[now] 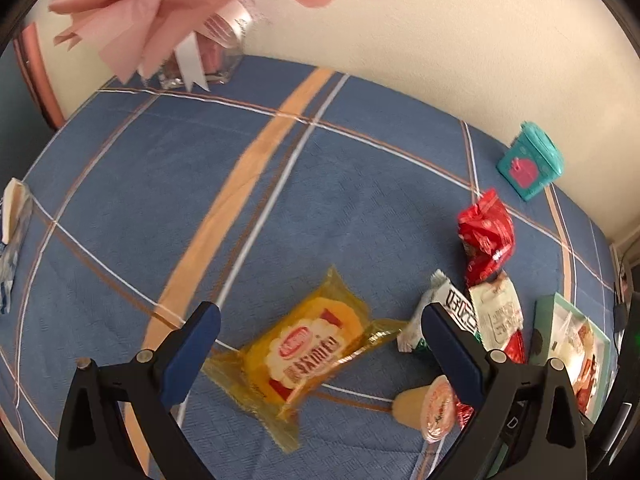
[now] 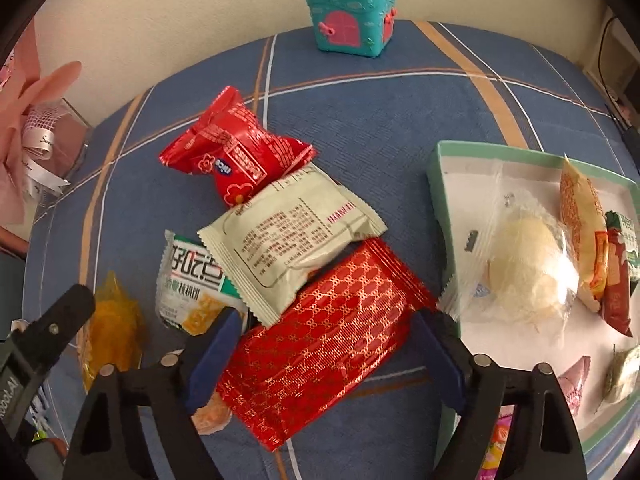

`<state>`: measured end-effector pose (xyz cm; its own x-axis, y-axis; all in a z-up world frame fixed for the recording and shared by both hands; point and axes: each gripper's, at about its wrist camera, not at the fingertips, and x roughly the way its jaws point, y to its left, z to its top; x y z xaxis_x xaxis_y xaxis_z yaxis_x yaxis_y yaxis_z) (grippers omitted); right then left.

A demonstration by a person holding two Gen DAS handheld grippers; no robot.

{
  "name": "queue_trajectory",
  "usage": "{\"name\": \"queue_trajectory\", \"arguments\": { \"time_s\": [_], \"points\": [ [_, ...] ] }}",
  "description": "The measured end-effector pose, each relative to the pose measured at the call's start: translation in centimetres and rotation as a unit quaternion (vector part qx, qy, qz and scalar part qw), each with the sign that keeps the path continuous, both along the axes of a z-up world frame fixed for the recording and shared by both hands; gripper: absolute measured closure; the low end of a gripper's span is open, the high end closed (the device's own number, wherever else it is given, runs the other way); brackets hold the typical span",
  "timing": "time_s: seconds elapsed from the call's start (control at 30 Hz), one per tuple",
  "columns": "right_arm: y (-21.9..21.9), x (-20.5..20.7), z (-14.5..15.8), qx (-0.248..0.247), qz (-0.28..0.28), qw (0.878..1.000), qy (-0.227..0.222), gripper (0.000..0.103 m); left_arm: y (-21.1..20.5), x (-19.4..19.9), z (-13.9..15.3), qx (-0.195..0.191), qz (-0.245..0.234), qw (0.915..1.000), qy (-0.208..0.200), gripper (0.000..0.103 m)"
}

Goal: Organize snacks
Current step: 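Move the left tool to the yellow bread bag while the right tool approaches the red patterned packet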

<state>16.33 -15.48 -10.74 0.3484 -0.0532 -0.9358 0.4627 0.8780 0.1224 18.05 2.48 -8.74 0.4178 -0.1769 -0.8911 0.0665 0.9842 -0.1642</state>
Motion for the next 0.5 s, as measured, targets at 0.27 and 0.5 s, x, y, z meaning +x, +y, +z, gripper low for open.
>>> {"name": "queue_trajectory", "arguments": {
  "time_s": [0.27,0.5],
  "points": [
    [0.6,-1.4,-0.7,-0.004,0.014,0.999,0.029,0.028,-0.8,-0.1,-1.1,0.011,-0.02,0.9995,0.023,0.011],
    [-0.2,-1.8,-1.3,0.021,-0.013,1.0,0.012,0.028,-0.7,-0.2,-1.9,0.008,-0.023,0.9988,0.042,0.026]
  ]
}}
